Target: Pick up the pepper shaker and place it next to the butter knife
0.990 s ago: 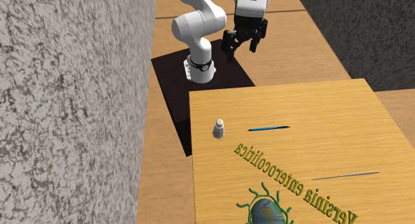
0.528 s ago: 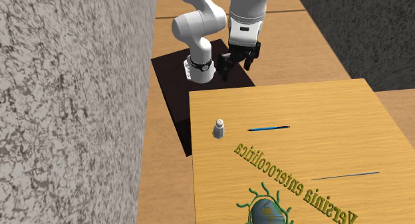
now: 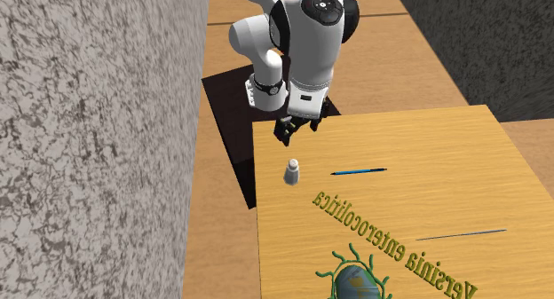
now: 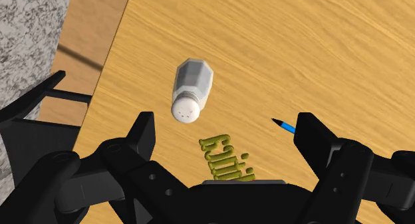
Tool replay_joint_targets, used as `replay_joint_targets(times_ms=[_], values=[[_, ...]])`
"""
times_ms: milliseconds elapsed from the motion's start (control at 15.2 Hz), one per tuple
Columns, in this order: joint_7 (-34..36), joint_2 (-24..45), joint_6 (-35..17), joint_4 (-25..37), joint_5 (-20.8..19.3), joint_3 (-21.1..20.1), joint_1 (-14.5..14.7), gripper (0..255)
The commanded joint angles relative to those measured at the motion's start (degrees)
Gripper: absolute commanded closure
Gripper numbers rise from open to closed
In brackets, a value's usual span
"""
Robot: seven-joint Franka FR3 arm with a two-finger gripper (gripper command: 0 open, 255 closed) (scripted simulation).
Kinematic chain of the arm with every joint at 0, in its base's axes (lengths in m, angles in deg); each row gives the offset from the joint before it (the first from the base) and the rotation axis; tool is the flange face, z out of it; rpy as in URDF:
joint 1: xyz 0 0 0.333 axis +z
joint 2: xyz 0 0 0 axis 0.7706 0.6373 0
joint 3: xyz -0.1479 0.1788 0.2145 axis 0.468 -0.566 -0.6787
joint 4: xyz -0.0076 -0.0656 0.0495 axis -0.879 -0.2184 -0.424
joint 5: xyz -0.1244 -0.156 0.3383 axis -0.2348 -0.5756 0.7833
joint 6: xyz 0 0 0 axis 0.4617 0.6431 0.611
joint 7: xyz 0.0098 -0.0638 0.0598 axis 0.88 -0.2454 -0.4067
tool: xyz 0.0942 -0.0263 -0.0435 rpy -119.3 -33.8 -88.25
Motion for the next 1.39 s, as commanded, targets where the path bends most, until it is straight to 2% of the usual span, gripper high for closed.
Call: replay_joint_targets(times_ms=[0, 198, 660, 1188, 1254, 1320], values=[[-0.8, 3.6, -4.1, -0.6, -0.6, 1.0, -0.5, 0], [-2.0, 8.8, -9.0, -0.6, -1.3, 2.3, -1.2, 0], [-2.0, 12.7, -15.3, -3.0, -1.6, 2.8, -1.4, 0], [-2.0, 13.0, -15.9, -3.2, -1.6, 2.9, -1.4, 0], [-2.0, 13.0, -15.9, -3.2, -1.6, 2.9, -1.4, 255], [-2.0, 13.0, -15.9, -3.2, -1.6, 2.9, -1.4, 255]])
